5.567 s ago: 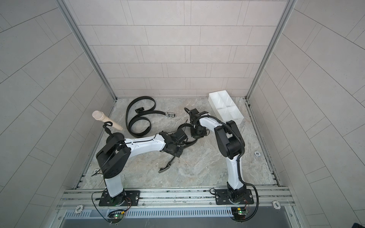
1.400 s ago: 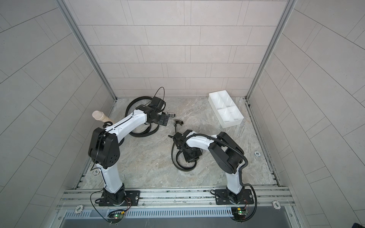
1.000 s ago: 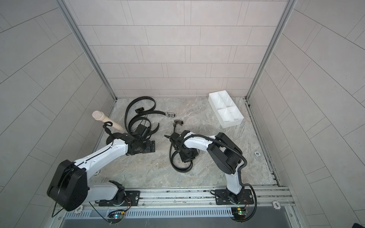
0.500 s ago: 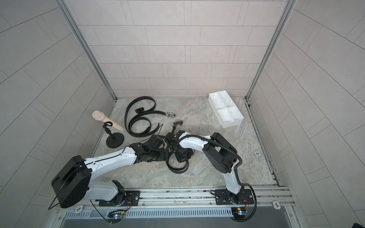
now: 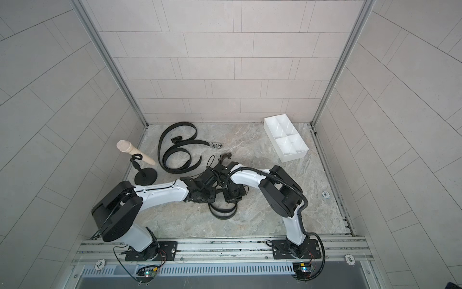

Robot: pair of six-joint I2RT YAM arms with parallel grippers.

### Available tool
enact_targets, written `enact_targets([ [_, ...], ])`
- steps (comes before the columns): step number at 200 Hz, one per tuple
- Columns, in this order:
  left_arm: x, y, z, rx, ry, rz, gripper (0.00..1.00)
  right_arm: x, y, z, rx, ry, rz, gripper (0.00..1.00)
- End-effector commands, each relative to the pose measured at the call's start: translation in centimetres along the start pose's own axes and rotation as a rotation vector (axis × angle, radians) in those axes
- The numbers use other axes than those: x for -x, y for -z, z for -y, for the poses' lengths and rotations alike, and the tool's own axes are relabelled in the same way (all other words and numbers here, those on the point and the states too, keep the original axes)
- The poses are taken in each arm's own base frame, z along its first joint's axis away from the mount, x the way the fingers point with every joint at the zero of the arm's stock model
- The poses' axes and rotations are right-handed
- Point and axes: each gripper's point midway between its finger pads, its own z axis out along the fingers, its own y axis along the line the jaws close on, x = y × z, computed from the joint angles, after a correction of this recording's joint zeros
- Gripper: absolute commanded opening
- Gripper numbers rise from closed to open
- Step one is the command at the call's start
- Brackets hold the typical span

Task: Place the belts into the storage roll
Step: Roll the belt at the center of the board.

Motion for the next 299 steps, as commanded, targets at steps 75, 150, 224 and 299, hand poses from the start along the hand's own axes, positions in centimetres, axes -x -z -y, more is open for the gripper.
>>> enact_targets([
  [75,-1.7,-1.0,-1.7,0.289,-0.193,-0.048,0.03,7.7,6.5,3.6,0.240,-0.140,0.185,0.55],
  [150,-1.5,-1.3,-1.1,0.273,-0.209,-0.040,0.07,19.7,5.6,-1.0,0.310,-0.149,0.252,0.66],
  [224,3.9,-3.2,-0.9,0.365,-0.166,-0.009,0.13,14.0,1.0,9.5,0.087,-0.270,0.136,0.63],
  [299,9.2,-4.5,-1.0,0.421,-0.225,-0.003,0.14,1.8,4.5,9.6,0.197,-0.330,0.136,0.66],
])
